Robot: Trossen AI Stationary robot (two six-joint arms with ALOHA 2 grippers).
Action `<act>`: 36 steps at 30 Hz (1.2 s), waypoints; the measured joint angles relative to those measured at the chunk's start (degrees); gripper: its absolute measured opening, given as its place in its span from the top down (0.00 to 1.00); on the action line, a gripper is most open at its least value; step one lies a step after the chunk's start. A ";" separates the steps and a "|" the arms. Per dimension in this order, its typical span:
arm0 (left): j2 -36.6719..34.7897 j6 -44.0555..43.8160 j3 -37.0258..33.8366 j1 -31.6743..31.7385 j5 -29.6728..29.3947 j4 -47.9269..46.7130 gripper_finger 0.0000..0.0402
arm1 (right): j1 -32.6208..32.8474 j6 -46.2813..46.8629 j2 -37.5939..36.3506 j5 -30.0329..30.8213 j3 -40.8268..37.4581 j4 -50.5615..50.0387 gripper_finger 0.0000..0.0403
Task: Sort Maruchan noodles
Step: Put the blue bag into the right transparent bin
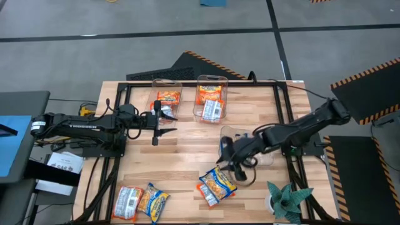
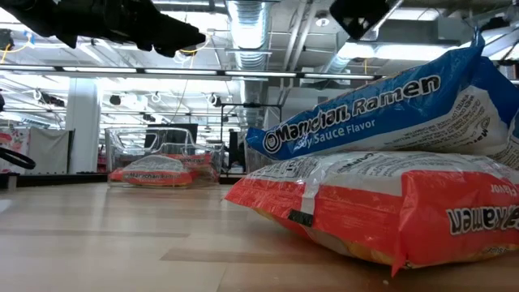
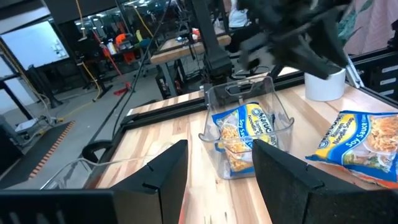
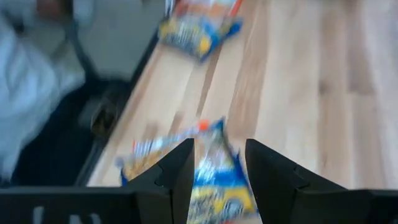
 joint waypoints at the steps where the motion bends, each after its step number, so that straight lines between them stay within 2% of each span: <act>1: 0.00 -0.01 0.00 0.00 -0.16 0.03 0.58 | 0.63 -0.87 1.69 0.04 2.53 -3.73 0.58; 5: 0.00 -0.06 0.00 0.00 -0.57 -0.01 0.58 | 2.34 -1.44 8.26 0.16 10.12 -15.10 0.58; 13: 0.00 0.07 0.00 0.00 -0.59 -0.24 0.58 | 3.03 -1.47 20.36 -0.81 20.34 -26.78 0.58; 21: 0.00 1.01 0.00 0.00 -0.61 0.34 0.58 | 3.08 -1.61 27.36 -7.74 27.61 -38.19 0.61; 25: 0.00 1.64 0.00 0.00 -0.63 0.86 0.58 | 3.08 -1.45 27.55 -10.69 28.07 -39.09 0.70; 30: 0.00 1.61 0.00 0.00 -0.61 1.04 0.58 | 2.31 -1.69 28.57 -15.22 28.03 -40.28 0.95; 36: 0.00 1.12 0.00 0.00 -0.61 1.28 0.58 | 2.16 -5.65 29.57 -17.03 27.31 -40.70 0.98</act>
